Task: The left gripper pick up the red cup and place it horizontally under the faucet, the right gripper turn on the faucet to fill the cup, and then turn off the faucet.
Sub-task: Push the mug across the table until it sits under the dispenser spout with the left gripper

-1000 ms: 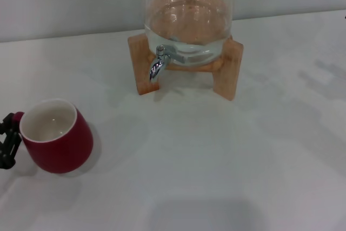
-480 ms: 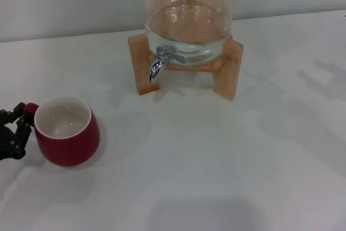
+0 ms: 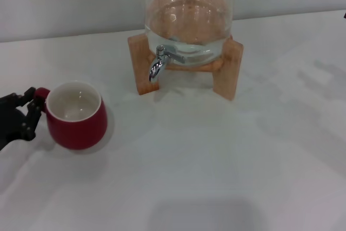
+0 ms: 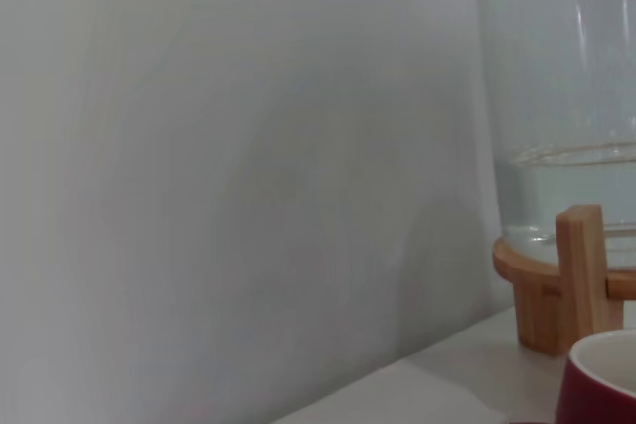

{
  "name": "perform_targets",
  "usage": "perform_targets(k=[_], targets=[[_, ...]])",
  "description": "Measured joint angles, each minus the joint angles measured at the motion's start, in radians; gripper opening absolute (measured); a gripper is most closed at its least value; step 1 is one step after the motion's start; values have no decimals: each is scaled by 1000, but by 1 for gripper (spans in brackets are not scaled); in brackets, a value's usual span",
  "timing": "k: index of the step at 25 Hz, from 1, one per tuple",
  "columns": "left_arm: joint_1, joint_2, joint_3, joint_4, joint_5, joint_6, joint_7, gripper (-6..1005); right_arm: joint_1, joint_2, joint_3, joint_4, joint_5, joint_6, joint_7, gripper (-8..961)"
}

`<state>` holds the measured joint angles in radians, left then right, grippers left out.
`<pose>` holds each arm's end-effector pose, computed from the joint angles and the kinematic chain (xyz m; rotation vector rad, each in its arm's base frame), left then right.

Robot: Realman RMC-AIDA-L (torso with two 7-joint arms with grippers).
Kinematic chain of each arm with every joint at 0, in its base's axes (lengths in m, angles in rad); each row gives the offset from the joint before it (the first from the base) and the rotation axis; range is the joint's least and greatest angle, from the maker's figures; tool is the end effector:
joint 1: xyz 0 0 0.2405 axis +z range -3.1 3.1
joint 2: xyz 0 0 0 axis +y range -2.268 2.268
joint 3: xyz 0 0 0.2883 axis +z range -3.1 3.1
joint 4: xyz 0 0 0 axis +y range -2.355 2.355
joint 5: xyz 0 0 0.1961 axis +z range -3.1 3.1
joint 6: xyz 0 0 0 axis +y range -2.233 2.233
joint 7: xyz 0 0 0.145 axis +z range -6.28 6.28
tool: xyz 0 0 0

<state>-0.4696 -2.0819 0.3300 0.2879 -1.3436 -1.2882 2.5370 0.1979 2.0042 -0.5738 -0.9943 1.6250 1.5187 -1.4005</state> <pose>-0.3402 0.3300 -0.0236 -2.1679 -0.3668 -0.6294 0.3351 0.2879 0.1377 -2.0095 0.8508 1.0288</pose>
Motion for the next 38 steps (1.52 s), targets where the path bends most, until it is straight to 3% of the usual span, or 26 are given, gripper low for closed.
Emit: perform_targets(k=[18,27,38], targets=[[-105,2,26,-60,0,81,-93,134,9,1,2,10,-1,0,0,720],[-127,1,48,-72,1,114,-108,134,11,1,-1,10,-1,1,0,720],[-165,-1,142,-94,2,194,-141,135,17,1,-6,18,11,0,-6,721]])
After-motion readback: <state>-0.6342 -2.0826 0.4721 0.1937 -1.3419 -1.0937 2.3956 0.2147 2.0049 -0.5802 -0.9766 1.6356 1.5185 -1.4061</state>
